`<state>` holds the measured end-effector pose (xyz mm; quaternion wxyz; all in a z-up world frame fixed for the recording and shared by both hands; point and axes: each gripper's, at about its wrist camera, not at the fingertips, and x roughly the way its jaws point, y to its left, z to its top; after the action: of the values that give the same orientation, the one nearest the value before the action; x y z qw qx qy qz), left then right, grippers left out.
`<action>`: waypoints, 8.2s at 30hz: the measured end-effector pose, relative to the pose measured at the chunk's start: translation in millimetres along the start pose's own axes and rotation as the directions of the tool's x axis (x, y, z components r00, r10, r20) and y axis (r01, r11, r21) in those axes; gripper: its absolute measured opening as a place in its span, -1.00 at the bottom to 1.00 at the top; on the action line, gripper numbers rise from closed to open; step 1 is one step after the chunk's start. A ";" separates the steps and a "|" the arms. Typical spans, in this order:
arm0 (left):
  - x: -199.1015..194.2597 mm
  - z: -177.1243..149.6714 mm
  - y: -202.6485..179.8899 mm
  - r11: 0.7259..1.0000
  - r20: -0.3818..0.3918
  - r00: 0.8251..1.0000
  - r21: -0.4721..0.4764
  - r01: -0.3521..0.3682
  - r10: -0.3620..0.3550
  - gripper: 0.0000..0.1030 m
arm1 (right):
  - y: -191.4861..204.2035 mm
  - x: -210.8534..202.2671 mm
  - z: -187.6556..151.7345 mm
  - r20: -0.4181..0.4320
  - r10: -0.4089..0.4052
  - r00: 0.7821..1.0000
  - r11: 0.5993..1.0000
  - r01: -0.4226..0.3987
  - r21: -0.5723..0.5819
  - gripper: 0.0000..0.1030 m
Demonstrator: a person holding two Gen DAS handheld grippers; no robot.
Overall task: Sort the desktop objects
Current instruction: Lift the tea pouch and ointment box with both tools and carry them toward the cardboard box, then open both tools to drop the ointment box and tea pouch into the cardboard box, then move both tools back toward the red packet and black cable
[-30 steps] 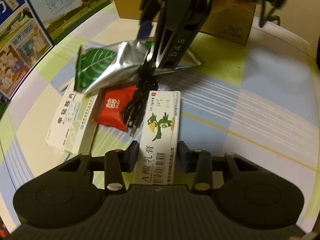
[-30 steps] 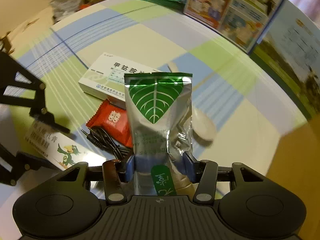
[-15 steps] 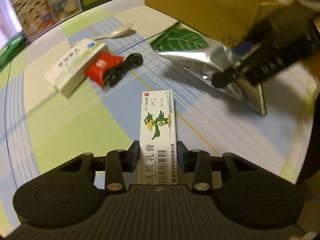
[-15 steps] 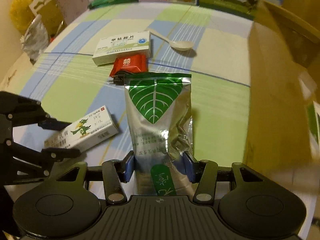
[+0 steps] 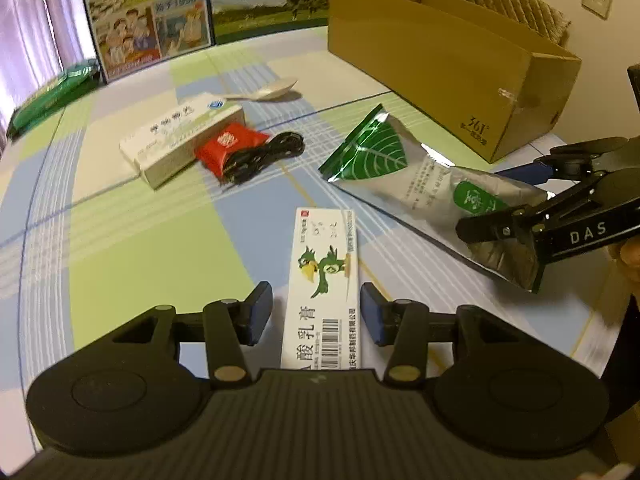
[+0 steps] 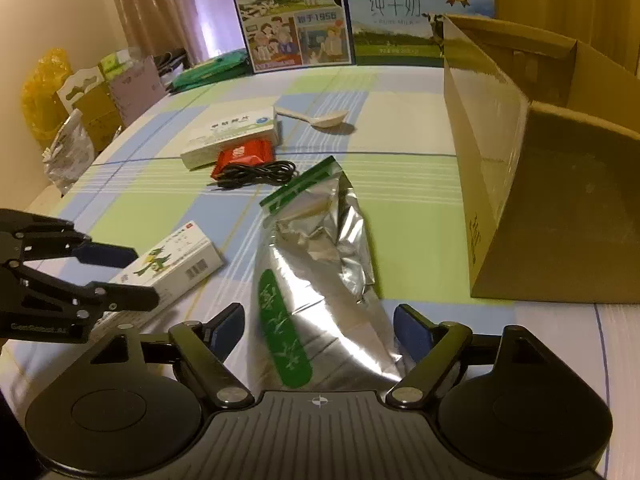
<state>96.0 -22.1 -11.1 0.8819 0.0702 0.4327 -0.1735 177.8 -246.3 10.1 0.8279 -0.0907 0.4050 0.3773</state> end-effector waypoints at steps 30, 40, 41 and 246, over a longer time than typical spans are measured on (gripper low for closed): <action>15.6 2.7 -6.5 0.999 -0.015 0.999 -0.022 -0.031 0.031 -0.33 | 12.4 26.0 6.3 -0.026 -0.025 0.999 0.990 0.021 -0.140 0.37; 16.5 3.3 -7.7 0.999 -0.012 1.000 -0.029 -0.028 0.028 -0.25 | 15.9 22.7 8.3 -0.006 -0.029 1.000 0.992 0.028 -0.126 0.09; 16.7 3.3 -8.1 0.999 -0.011 0.999 -0.026 -0.030 0.030 -0.25 | 15.6 22.4 8.3 -0.005 -0.028 1.000 0.992 0.027 -0.124 0.09; -34.7 22.2 60.3 0.990 0.066 0.989 -0.041 -0.133 0.136 0.86 | 45.3 -14.4 49.0 0.060 0.071 0.996 0.963 -0.053 -0.263 0.91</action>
<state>114.9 36.3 28.4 0.9071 0.0770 0.3996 -0.1079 170.1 -200.2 59.9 0.8101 -0.1730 0.3256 0.4559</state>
